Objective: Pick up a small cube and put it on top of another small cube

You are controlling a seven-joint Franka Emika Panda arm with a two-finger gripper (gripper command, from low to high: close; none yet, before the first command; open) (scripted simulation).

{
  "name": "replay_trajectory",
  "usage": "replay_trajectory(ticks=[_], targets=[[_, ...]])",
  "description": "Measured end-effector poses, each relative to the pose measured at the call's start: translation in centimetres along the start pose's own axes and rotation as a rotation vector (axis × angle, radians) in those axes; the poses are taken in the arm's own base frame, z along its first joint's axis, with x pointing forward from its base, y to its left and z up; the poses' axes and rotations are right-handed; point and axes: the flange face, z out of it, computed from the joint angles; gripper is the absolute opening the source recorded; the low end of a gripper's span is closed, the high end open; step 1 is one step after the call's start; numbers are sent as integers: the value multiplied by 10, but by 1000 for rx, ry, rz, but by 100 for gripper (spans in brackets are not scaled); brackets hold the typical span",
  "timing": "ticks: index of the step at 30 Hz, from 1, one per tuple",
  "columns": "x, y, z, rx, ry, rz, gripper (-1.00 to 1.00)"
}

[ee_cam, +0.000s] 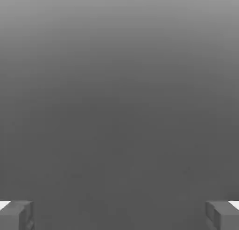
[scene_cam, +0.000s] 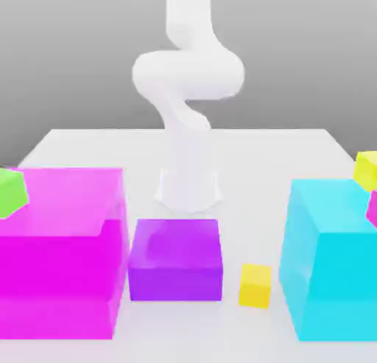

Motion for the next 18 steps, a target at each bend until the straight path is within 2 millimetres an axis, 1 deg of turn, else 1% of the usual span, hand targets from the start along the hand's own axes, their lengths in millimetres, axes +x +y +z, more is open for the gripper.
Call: replay_trajectory(ticks=[2, 4, 7, 9, 12, 14, 16, 18], targets=[[-19, -2, 52, -33, -67, -124, 0], [-40, -1, 98, -58, -133, -239, 0], [-79, 6, 160, -85, -233, -409, 0], [-109, 14, 196, -96, -301, -521, 0], [-157, 31, 244, -103, -408, -689, 0], [-191, 45, 271, -101, -482, -800, 0], [-227, 62, 293, -93, -558, -910, 0], [-262, 82, 311, -80, -634, -1019, 0]])
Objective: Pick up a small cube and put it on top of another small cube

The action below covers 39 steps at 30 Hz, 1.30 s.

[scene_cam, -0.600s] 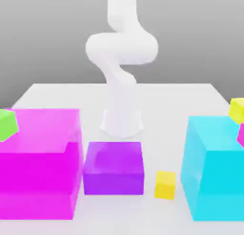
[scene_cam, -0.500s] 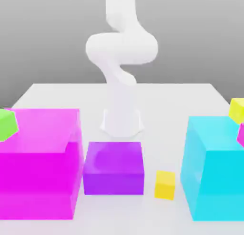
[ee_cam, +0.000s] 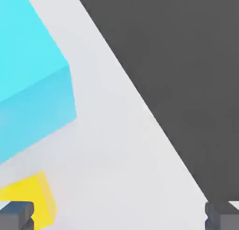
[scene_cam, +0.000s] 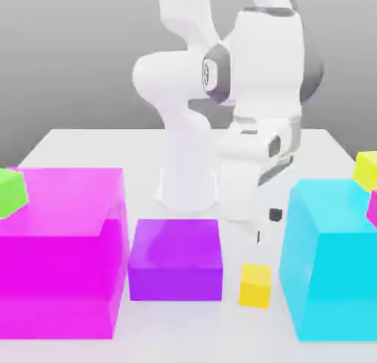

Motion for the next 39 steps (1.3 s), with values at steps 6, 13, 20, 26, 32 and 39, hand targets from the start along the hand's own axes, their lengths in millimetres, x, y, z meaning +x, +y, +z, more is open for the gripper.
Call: replay_trajectory(ticks=[6, 13, 20, 26, 32, 39], targets=[[-38, -24, 80, 33, -103, -190, 0], [-45, -25, 117, 32, -107, -192, -100], [-41, -24, 96, 33, -108, -192, -100], [-17, -8, 39, 32, -97, -75, -100], [6, 118, -28, -8, -93, 338, -100], [-33, 260, -124, -41, -93, 804, -100]])
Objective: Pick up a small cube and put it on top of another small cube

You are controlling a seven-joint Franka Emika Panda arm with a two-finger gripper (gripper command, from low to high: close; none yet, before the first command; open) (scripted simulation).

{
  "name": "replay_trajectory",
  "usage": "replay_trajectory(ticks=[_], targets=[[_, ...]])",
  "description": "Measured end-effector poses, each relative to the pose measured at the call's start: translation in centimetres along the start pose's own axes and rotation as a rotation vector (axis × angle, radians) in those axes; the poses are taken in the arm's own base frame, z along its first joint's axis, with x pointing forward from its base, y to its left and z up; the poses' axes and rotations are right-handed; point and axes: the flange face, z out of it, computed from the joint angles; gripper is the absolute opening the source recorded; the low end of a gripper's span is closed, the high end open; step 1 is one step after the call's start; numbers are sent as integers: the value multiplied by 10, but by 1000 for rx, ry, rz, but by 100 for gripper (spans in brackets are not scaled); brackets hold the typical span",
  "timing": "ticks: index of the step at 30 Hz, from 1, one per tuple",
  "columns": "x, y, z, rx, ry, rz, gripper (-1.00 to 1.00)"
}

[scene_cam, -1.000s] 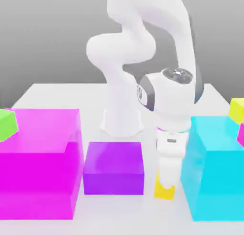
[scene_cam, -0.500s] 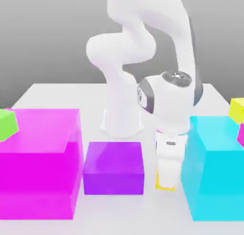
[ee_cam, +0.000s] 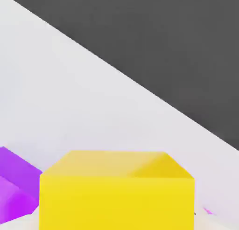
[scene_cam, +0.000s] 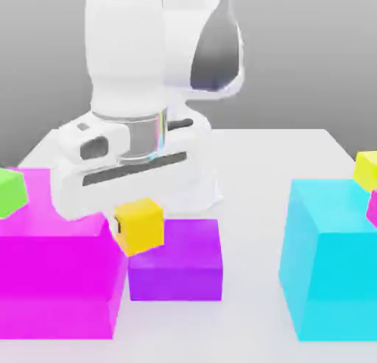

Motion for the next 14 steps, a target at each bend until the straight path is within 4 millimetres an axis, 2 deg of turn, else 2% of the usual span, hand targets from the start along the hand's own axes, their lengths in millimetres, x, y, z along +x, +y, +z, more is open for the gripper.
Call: replay_trajectory(ticks=[3, 6, 8, 10, 11, 14], targets=[[8, 74, -39, 1, -8, 216, -100], [2, 148, -71, 6, -22, 424, -100], [-1, 164, -56, 8, -26, 470, -100], [-3, 168, -28, 8, -27, 482, -100], [-4, 169, -21, 8, -27, 485, 100], [-4, 169, -21, 8, -27, 485, 100]])
